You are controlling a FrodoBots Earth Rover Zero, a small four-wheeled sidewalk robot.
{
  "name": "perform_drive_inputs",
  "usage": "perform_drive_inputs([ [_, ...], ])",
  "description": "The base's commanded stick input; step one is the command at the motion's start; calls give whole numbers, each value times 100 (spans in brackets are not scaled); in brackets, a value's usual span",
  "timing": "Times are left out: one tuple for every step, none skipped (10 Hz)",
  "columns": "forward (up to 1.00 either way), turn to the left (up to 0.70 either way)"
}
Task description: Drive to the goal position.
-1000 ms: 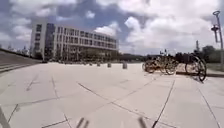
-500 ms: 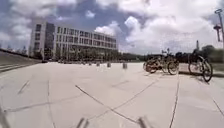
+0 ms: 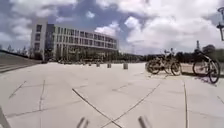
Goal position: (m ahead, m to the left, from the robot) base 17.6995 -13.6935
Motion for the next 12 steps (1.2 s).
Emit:
perform_drive_inputs([
  [50, 0],
  [50, 0],
  [50, 0],
  [50, 0],
  [50, 0],
  [50, 0],
  [50, 0],
  [50, -10],
  [50, -39],
  [50, -50],
  [50, -50],
  [50, -31],
])
